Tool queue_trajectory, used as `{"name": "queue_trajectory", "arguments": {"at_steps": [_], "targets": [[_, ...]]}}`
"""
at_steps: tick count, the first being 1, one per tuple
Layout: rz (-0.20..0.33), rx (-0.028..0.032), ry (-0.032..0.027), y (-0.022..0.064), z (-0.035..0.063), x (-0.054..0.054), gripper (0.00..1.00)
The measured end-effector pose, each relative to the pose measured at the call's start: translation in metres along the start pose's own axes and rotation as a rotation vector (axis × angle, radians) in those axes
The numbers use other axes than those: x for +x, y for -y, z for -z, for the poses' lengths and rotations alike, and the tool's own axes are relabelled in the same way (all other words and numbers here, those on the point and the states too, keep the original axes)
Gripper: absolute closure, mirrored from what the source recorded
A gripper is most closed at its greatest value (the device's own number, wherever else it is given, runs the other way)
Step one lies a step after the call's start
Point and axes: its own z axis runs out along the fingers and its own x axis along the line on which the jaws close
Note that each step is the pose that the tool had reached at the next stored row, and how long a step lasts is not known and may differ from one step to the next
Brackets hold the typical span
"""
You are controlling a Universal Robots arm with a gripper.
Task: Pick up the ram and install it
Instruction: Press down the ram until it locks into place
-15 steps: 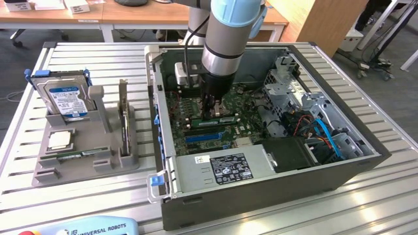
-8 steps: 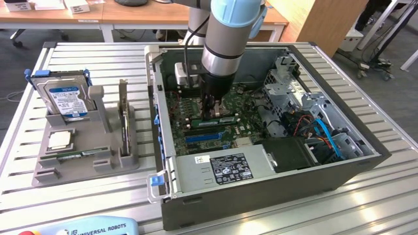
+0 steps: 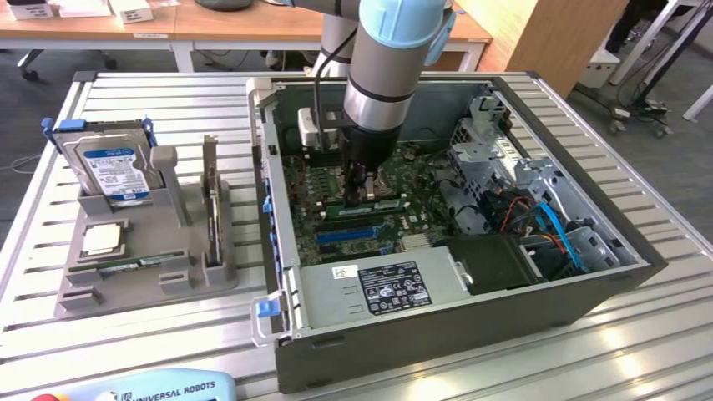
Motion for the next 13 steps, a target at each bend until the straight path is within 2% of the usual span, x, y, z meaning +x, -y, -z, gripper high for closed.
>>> {"name": "queue_trajectory", "arguments": {"at_steps": [13], "targets": [[0.000, -0.0001, -0.0001, 0.0000, -0.0002, 0.0000, 0.90]]}}
